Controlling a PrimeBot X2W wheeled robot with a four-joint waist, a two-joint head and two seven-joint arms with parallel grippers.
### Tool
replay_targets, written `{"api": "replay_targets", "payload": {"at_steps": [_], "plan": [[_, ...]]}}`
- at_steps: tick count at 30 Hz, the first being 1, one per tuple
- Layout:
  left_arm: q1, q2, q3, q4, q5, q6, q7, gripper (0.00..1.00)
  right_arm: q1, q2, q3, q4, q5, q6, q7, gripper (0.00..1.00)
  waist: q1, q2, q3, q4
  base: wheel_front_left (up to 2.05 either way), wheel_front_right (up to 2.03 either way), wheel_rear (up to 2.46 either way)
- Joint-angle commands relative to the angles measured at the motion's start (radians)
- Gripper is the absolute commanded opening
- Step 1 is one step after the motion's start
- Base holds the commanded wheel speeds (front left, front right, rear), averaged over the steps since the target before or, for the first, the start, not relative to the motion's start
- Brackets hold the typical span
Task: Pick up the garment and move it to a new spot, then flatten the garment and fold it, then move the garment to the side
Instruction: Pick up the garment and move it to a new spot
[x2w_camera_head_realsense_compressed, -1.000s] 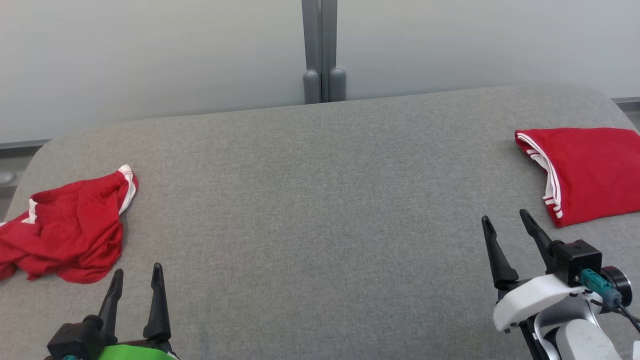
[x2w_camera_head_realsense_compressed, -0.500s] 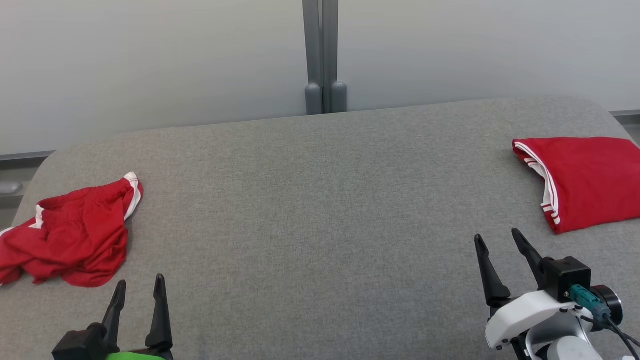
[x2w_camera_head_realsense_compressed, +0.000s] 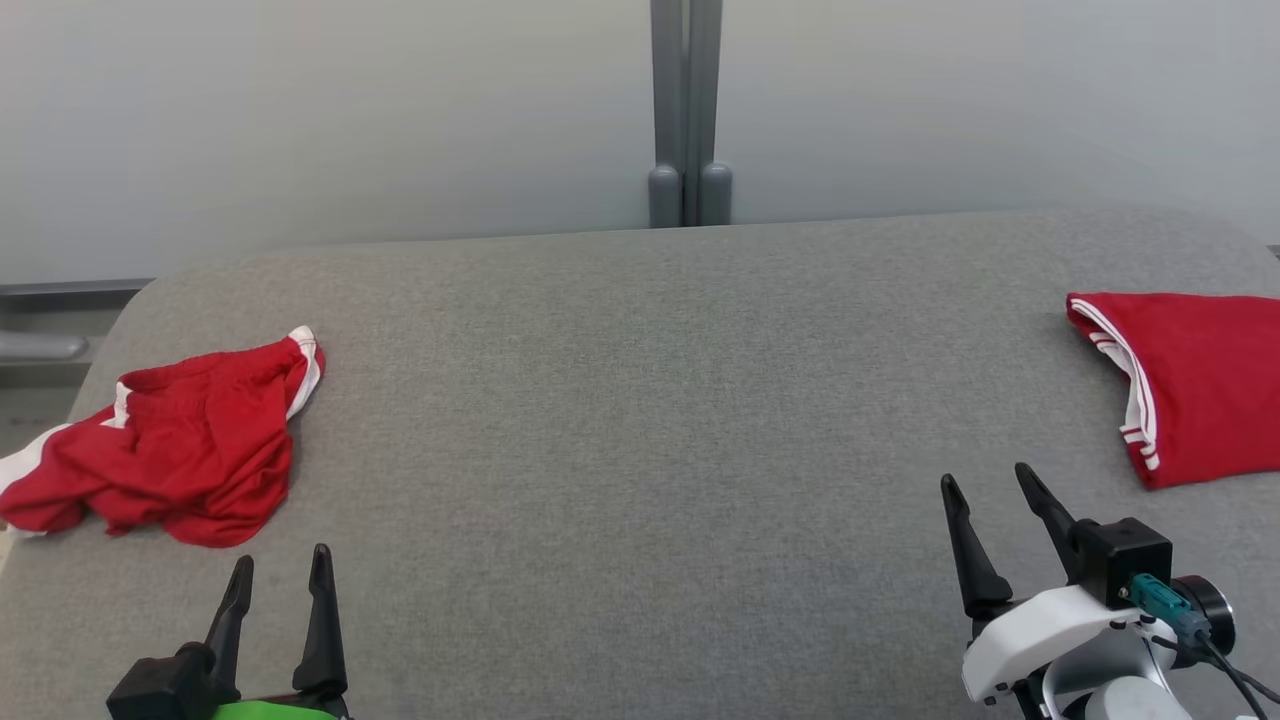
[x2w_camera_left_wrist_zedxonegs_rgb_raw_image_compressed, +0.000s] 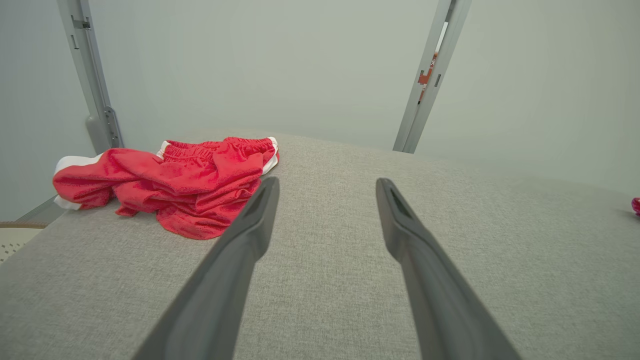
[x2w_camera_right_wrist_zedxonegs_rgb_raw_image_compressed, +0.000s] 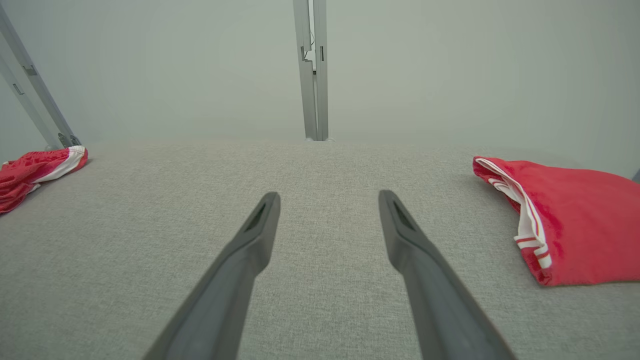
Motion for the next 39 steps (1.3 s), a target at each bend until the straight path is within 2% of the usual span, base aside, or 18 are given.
{"api": "replay_targets", "payload": {"at_steps": [1, 13, 22, 32, 39], "plan": [[-0.008, 0.002, 0.002, -0.004, 0.004, -0.006, 0.0, 1.0, 0.011, 0.003, 0.002, -0.001, -0.002, -0.002, -0.004, 1.0, 0.0001, 0.0, -0.001, 0.037, 0.0, 0.0, 0.0], [0.015, 0.017, -0.007, 0.004, -0.002, -0.006, 0.0, 1.0, 0.008, 0.012, 0.023, 0.016, 0.015, -0.002, -0.021, 1.0, 0.0001, 0.0, -0.003, 0.258, 0.0, 0.0, 0.0], [0.03, 0.034, 0.005, -0.002, -0.009, -0.002, 0.0, 1.0, -0.002, 0.022, 0.046, 0.032, 0.022, -0.002, -0.041, 1.0, 0.0001, 0.0, -0.008, 0.377, 0.0, 0.0, 0.0], [0.04, 0.039, 0.004, -0.001, -0.02, 0.005, 0.001, 1.0, -0.013, 0.021, 0.066, 0.04, 0.024, -0.002, -0.048, 1.0, 0.0001, 0.0, -0.01, 0.425, 0.0, 0.0, 0.0], [0.048, 0.041, 0.009, -0.004, -0.025, 0.008, 0.001, 1.0, -0.009, 0.019, 0.078, 0.032, 0.021, -0.002, -0.041, 1.0, 0.0001, 0.0, -0.006, 0.422, 0.0, 0.0, 0.0]]}}
